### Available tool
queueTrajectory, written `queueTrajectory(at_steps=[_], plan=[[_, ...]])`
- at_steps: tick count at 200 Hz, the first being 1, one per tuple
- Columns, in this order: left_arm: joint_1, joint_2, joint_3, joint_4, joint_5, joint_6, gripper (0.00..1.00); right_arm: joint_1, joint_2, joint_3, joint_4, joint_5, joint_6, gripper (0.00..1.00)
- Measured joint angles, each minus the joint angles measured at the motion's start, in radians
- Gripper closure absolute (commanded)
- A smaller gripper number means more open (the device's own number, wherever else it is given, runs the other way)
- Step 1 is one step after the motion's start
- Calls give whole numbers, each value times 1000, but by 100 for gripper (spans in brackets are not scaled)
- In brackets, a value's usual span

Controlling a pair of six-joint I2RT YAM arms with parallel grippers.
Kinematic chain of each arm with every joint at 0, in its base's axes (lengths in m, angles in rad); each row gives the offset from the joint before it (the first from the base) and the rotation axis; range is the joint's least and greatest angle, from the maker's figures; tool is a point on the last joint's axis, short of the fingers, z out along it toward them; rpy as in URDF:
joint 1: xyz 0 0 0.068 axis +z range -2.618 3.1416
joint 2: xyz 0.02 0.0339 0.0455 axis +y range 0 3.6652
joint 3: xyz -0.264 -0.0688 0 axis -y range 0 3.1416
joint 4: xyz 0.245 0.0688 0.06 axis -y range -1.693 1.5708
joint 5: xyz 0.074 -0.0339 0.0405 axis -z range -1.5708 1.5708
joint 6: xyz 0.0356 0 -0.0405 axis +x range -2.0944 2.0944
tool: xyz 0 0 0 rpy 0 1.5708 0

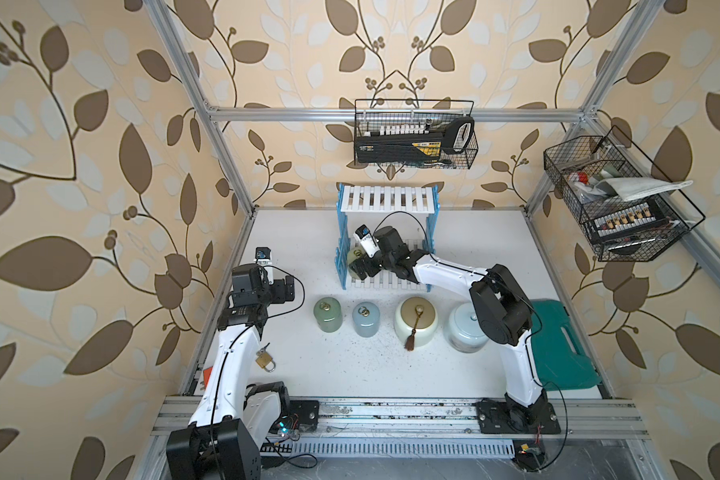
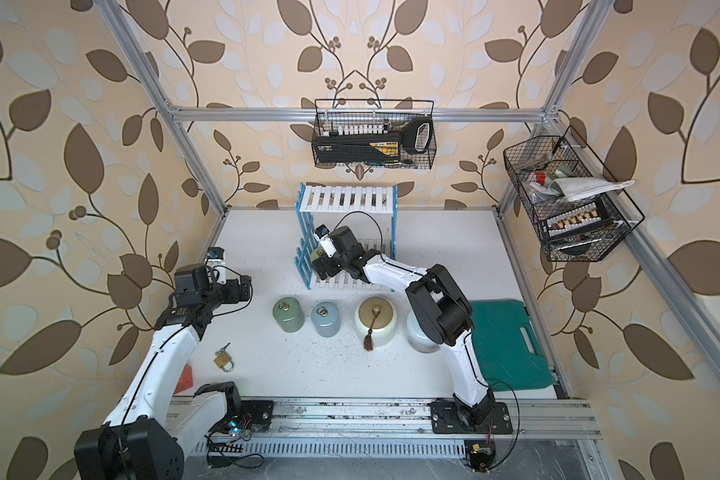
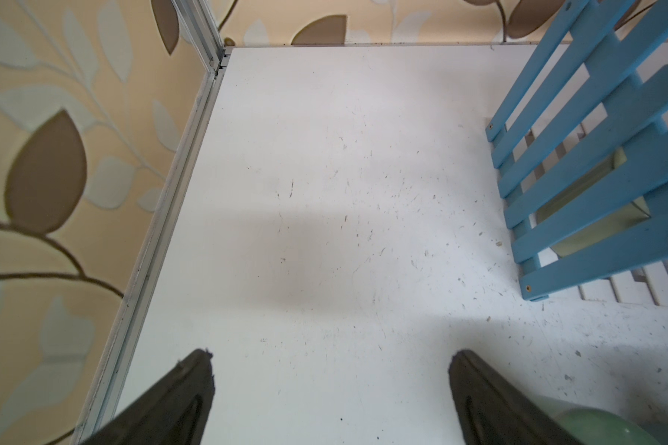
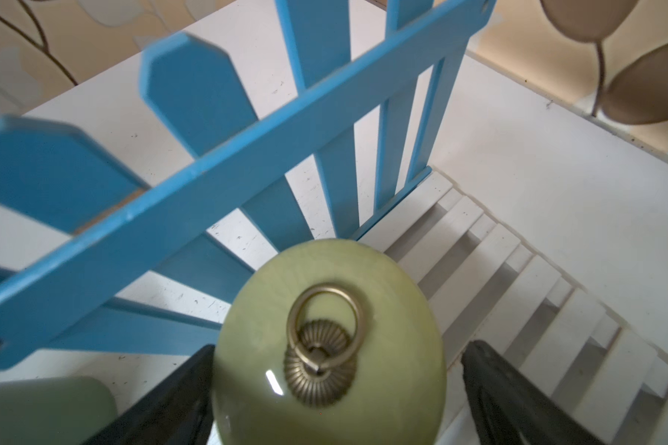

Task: Remove the tea canisters from the shelf
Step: Pick up the tea canister from the shelf.

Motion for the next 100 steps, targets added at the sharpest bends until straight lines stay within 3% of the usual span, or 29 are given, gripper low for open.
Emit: queueTrajectory(at_steps=[100], plan=[[2,-1,53,-31,1,-6,1,3,7,4,7,0,8,47]])
